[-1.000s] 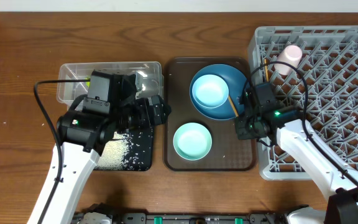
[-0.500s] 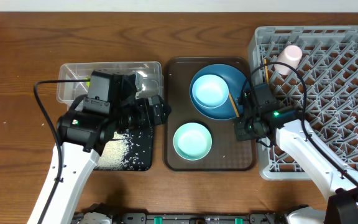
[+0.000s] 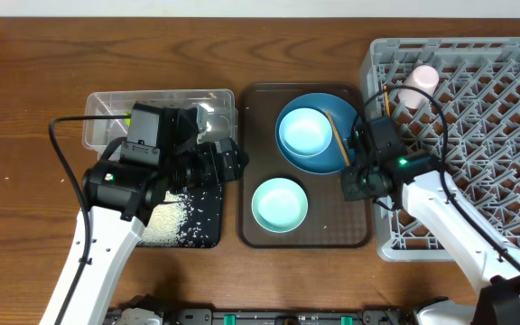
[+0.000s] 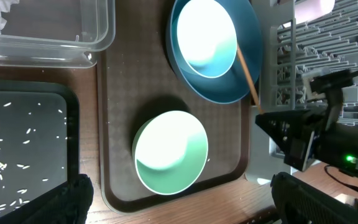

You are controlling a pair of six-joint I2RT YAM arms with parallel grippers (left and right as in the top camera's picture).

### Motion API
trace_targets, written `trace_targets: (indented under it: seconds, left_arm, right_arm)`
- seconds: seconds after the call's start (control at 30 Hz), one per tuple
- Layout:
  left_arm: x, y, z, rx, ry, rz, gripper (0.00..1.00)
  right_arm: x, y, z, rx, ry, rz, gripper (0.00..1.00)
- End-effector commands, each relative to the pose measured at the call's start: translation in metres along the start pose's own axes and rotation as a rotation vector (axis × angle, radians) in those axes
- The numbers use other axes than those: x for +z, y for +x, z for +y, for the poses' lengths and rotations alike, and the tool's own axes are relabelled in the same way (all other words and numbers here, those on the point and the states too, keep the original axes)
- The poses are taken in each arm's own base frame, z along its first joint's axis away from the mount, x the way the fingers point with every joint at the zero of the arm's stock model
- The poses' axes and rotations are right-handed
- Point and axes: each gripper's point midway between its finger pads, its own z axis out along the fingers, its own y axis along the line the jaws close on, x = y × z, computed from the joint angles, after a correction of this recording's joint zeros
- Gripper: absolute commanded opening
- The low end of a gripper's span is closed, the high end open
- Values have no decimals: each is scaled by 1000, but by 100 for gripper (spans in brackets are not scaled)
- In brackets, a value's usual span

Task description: Sort waste into correct bins and load items into the dishwasher rack

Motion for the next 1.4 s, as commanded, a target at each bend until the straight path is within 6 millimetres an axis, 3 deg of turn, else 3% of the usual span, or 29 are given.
trace_targets:
  seconds: [0.0,0.43,0.67,0.9,1.37]
  left_arm:
    - [1,-1,3,2,-12,-1,94]
    - [1,-1,3,2,-12,-1,95]
    - [1,-1,3,2,-12,-1,94]
    - [1,-1,3,2,-12,-1,94]
    - [1,-1,3,2,-12,-1,94]
  right_arm:
    - [-18,-16,-9,18,59,-60,1]
    - [-63,-41,-28,69,98,-151,1]
    - [-85,-42,-52,142,119,-200,1]
    - [-82,-33,-69,174,145,-157,1]
    - [-73,-30,-72,175,153,-125,1]
